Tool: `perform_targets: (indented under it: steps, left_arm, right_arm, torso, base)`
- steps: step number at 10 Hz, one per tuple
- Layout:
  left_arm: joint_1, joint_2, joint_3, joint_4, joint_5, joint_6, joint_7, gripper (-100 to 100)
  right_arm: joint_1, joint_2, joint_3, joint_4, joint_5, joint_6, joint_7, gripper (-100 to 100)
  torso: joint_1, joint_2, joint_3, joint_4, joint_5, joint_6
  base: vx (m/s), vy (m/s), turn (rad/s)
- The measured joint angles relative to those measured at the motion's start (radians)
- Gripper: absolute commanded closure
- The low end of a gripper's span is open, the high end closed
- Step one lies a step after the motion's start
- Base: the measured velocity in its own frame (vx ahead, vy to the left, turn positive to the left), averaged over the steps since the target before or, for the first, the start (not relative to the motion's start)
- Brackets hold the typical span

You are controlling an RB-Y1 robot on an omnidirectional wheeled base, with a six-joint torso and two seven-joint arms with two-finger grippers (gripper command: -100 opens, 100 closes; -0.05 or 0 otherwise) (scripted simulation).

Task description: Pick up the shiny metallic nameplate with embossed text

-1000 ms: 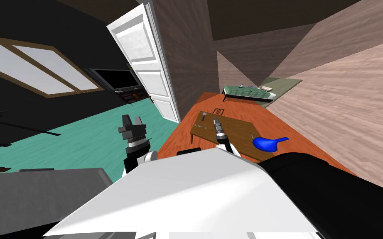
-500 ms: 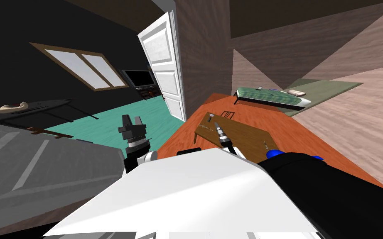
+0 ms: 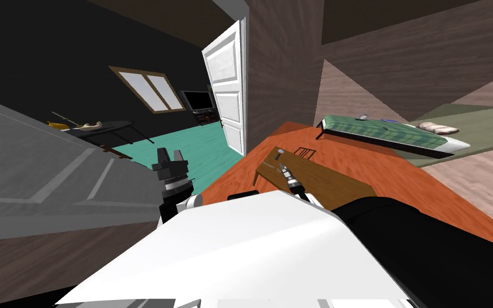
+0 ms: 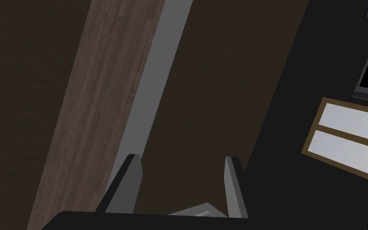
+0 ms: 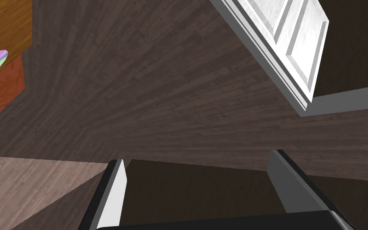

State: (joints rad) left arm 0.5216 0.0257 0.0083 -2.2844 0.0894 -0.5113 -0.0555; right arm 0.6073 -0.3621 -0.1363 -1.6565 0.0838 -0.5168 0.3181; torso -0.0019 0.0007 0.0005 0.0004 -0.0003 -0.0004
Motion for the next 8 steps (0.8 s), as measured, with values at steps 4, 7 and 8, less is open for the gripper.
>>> perform_targets:
  steps: [4, 7, 8]
  left_arm:
    - [0.0, 0.0, 0.0, 0.0, 0.0, 0.0, 0.0, 0]
    - [0.0, 0.0, 0.0, 0.0, 0.0, 0.0, 0.0, 0]
    - [0.0, 0.0, 0.0, 0.0, 0.0, 0.0, 0.0, 0]
  right_arm:
    - [0.016, -0.038, -0.034, 0.116, 0.055, 0.015, 0.028, -100]
    - [0.034, -0.065, -0.058, 0.17, 0.095, 0.025, 0.044, -100]
    - [0.03, -0.062, -0.06, 0.199, 0.099, 0.016, 0.049, -100]
  torso:
    - [0.0, 0.0, 0.0, 0.0, 0.0, 0.001]
    - [-0.001, -0.001, -0.001, 0.0, 0.0, 0.002]
    - [0.0, -0.001, -0.001, 0.0, 0.0, 0.002]
  base:
    - [-0.011, -0.002, 0.265]
    - [-0.004, -0.006, 0.188]
    - [-0.003, 0.003, 0.342]
